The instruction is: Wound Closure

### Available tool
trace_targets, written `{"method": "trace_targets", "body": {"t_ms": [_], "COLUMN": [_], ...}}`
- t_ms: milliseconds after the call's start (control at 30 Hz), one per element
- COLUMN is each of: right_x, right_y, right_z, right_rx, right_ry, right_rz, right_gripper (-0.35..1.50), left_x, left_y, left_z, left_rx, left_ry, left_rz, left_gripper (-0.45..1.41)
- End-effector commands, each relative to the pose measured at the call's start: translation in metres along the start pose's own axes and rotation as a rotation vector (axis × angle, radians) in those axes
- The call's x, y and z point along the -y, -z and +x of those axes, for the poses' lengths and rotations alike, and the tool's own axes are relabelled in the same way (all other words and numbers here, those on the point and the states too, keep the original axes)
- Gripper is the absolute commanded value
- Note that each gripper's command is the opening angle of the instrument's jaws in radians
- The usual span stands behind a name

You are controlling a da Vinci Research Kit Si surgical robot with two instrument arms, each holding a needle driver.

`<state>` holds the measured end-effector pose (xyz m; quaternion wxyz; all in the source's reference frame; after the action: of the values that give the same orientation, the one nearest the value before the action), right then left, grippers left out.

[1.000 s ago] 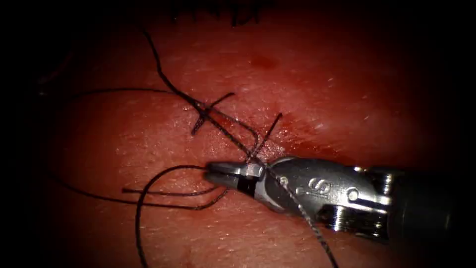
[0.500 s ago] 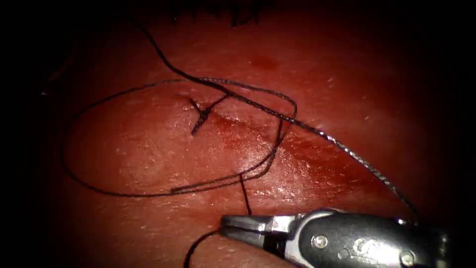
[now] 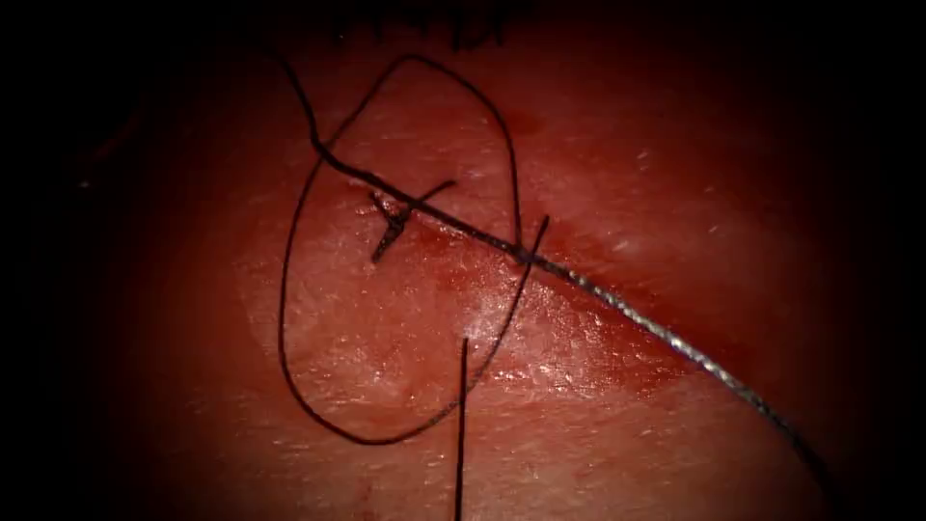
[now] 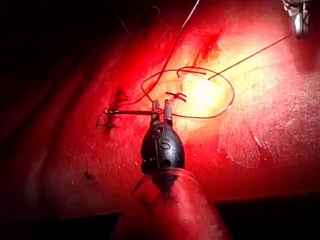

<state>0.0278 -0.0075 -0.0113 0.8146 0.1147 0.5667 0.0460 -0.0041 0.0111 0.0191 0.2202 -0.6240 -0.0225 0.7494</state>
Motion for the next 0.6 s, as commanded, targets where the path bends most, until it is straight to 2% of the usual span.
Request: {"method": "trace_targets", "body": {"t_ms": [33,67,133,167,200,433,600], "right_x": [0.0005,0.0,-0.0015,-0.0027,-0.0045,-0.0094,-0.0109], "right_y": [-0.0008,-0.0007,-0.0005,-0.0002,0.0002,0.0002,-0.0011], "right_z": [0.0005,0.0007,0.0007,0.0006,0.0002,-0.0025,-0.0043], "right_rx": [-0.014,-0.026,-0.069,-0.097,-0.111,-0.097,-0.075], "right_ry": [-0.011,-0.015,-0.02,-0.024,-0.031,0.002,0.036], "right_rz": [0.004,-0.006,-0.034,-0.05,-0.078,-0.105,-0.126], "right_gripper": [-0.35,-0.08,0.72,1.04,1.23,1.28,1.28], "left_x": [-0.0001,-0.0001,-0.0001,-0.0001,-0.0001,-0.0001,-0.0002], "left_y": [-0.0007,-0.0007,-0.0007,-0.0007,-0.0007,-0.0007,-0.0006], "left_z": [-0.0005,-0.0005,-0.0005,-0.0005,-0.0005,-0.0006,-0.0006], "left_rx": [-0.001,-0.001,-0.001,-0.001,0.0,0.0,0.002], "left_ry": [0.0,0.0,0.0,0.0,0.006,0.005,0.004], "left_rz": [-0.002,-0.002,-0.002,-0.002,-0.002,-0.002,-0.003], "left_gripper": [-0.45,-0.45,-0.45,-0.45,-0.45,-0.45,-0.45]}}
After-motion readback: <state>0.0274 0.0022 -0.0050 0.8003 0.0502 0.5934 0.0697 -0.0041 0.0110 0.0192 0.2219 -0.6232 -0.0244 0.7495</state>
